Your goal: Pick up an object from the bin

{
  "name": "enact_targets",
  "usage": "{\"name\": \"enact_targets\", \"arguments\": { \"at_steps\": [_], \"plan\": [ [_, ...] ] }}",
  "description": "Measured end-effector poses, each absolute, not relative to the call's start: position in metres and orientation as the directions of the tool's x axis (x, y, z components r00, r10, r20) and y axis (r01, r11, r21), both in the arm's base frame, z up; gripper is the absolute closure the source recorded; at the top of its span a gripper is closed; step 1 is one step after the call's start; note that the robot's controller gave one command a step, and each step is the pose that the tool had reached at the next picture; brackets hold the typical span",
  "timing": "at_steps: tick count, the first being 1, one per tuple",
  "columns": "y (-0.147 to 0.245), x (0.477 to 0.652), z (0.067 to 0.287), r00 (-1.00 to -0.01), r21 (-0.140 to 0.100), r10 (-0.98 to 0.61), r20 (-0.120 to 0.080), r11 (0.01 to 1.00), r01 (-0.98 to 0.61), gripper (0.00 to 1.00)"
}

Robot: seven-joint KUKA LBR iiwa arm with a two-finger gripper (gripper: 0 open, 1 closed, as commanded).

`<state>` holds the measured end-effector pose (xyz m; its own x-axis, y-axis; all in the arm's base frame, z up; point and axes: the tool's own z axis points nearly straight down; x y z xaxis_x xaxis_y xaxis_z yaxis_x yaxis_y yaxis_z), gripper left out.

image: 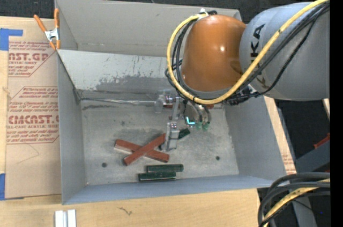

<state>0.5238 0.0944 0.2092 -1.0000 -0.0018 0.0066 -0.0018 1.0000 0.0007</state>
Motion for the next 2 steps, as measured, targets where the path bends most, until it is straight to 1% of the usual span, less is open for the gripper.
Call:
{"name": "enact_targets", "arguments": {
  "at_steps": [1,2],
  "plan": [
    [0.114,0.505,0.067,-0.942,0.001,-0.336,0.006,0.942,-0.336,0.00],
    [0.097,0.506,0.101,-0.936,-0.001,-0.353,-0.003,0.936,-0.353,0.00]
  ]
}}
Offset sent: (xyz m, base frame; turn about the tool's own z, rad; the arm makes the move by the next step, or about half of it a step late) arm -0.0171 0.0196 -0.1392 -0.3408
